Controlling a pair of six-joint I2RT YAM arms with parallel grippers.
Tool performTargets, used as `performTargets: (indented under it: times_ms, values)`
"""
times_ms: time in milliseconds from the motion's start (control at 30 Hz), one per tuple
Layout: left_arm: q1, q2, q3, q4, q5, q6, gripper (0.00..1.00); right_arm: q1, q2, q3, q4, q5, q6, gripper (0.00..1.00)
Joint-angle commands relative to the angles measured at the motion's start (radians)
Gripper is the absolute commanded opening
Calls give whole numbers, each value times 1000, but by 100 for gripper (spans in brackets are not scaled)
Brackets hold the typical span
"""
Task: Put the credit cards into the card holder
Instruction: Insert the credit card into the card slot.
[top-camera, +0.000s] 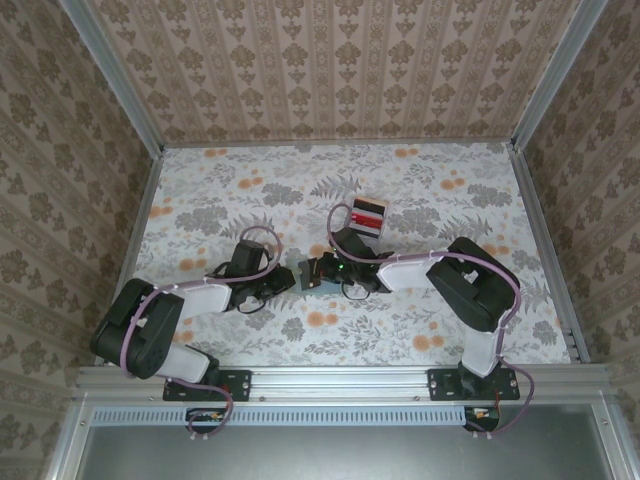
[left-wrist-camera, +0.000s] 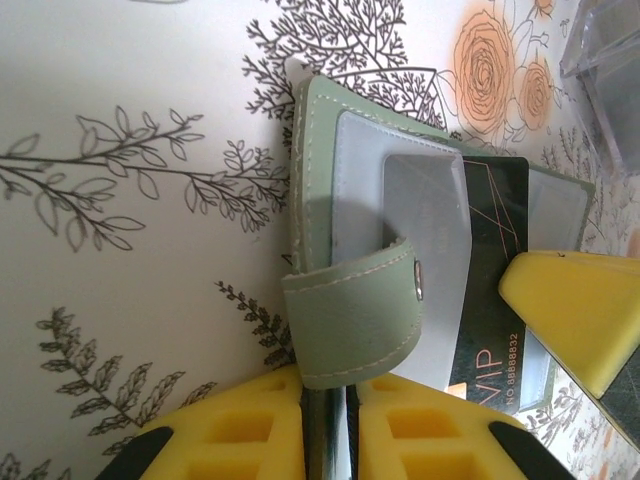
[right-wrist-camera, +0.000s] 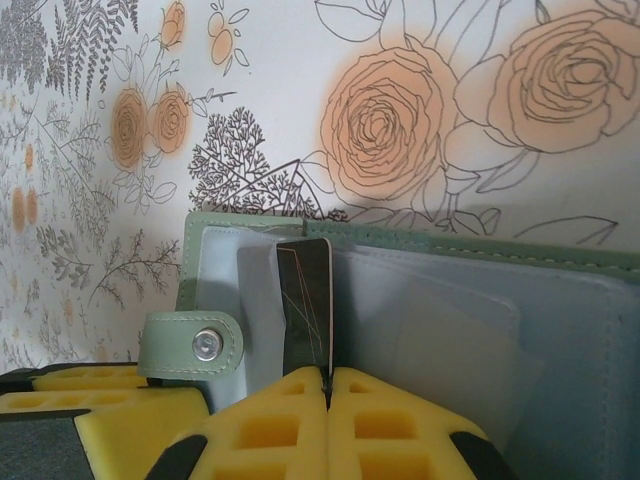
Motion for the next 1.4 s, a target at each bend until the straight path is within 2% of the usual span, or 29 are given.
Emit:
performTargets:
  times_ms: [0,233,433,733,1233,1367]
  values:
    - [10,-4,-9,-23,42,24,18,-21,-15,-48,-44,21,-2,0]
    - [1,-1,-21,-7,38,16,18,15,27,18,-60,5,-6,0]
    - [-16,33,-34,48,33,-2,14,62,21,87,-226,90,-87,0]
    - [-46,107,-2,93,46,-18,14,95,71,153,-315,89,-149,0]
    - [-46,109,4,95,46,-19,14,110,94,163,-265,-1,-159,4]
    - [-39,101,-4,89,44,-17,13,102,48,150,-299,31,-179,12]
